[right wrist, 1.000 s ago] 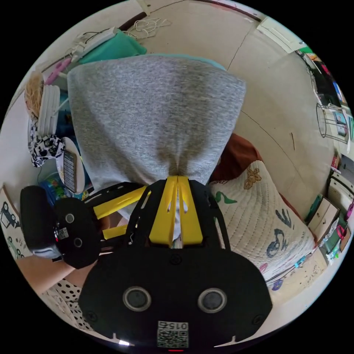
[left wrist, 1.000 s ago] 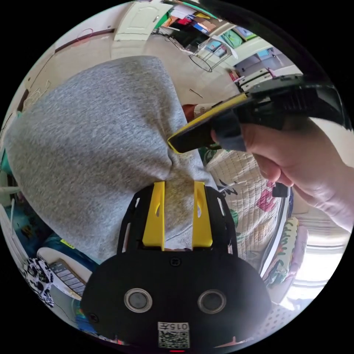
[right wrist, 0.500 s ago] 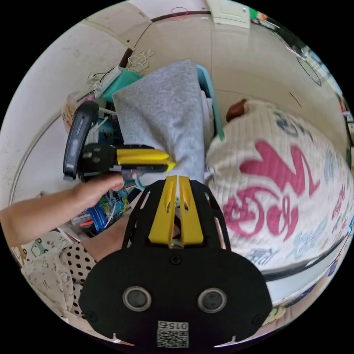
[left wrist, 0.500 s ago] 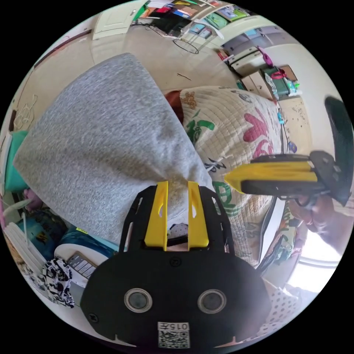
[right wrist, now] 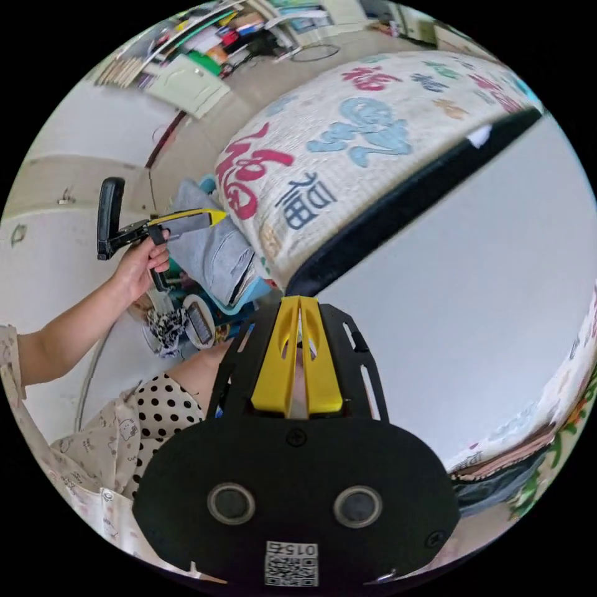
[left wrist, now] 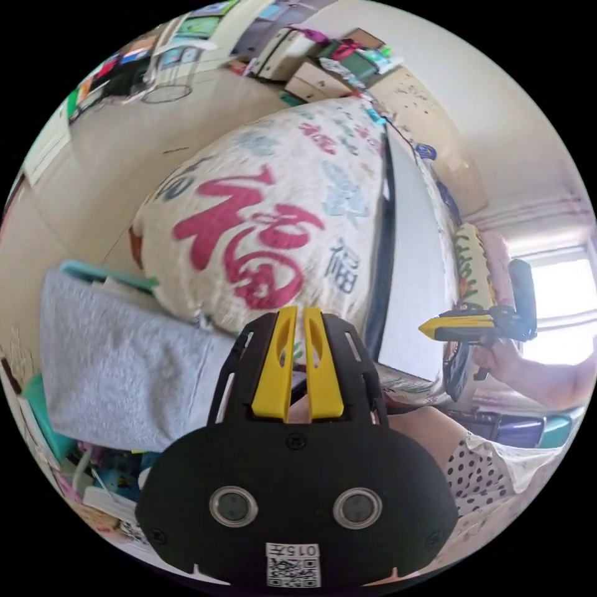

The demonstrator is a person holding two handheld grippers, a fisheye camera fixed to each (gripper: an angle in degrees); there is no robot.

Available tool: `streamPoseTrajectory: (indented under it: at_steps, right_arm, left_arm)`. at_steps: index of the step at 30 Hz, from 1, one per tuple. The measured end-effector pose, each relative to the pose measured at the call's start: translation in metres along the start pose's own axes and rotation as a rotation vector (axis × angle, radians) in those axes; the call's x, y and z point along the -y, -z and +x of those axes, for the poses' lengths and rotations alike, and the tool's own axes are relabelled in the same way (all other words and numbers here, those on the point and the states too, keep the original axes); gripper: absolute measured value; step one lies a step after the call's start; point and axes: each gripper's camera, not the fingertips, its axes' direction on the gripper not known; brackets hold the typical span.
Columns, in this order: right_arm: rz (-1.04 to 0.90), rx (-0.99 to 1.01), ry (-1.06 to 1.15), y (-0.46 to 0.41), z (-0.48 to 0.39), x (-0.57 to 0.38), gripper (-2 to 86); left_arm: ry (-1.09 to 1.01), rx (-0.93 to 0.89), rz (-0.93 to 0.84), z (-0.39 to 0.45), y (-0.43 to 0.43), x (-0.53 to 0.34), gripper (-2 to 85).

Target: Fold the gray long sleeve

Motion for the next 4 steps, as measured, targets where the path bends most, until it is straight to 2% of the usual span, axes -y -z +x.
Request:
streamPoseTrajectory:
  at_steps: [4]
  right_arm:
    - [0.176, 0.029, -0.130, 0.056, 0.052, -0.086, -0.4]
  left_arm:
    - [-0.199, 0.012, 0.056, 0.130, -0.022, 0.070, 4.9]
